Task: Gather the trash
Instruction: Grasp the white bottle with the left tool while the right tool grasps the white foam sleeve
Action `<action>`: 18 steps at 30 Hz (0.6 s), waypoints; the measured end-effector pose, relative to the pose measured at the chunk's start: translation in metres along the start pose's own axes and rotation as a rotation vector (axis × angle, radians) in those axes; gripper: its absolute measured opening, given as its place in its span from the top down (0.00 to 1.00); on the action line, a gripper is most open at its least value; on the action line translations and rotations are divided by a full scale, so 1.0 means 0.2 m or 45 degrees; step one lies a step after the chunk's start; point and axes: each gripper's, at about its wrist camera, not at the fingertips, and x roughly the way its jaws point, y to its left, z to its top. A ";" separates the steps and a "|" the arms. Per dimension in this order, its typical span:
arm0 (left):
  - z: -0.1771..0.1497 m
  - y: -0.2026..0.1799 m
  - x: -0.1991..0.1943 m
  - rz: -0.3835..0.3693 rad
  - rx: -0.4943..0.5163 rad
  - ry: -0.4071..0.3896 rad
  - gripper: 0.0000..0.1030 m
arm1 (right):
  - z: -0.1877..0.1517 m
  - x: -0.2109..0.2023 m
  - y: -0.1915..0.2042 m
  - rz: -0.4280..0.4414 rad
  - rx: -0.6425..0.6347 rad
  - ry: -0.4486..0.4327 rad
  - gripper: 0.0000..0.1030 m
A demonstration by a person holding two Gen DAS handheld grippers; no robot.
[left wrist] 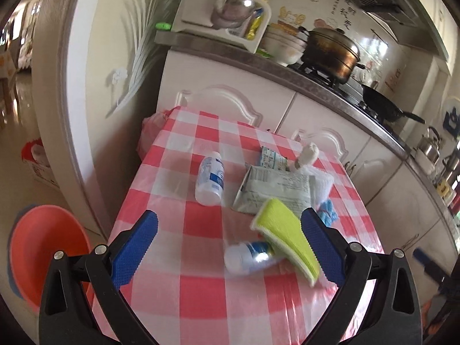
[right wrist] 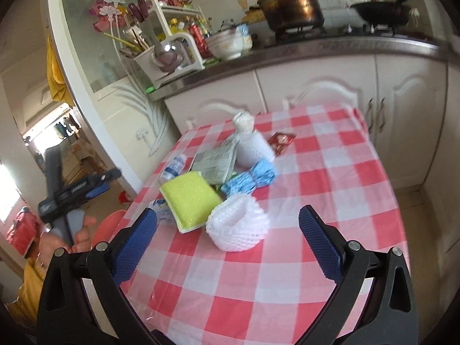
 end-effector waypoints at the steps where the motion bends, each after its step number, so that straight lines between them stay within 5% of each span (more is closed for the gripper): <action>1: 0.02 0.02 0.05 -0.008 -0.018 0.019 0.05 | -0.01 0.05 -0.01 0.020 0.011 0.032 0.03; 12: 0.14 0.06 0.55 0.043 0.033 0.139 0.08 | -0.03 0.42 -0.14 0.028 0.138 0.212 0.03; 18: 0.15 0.08 0.75 0.075 0.055 0.241 0.28 | -0.03 0.53 -0.14 0.043 0.131 0.247 0.04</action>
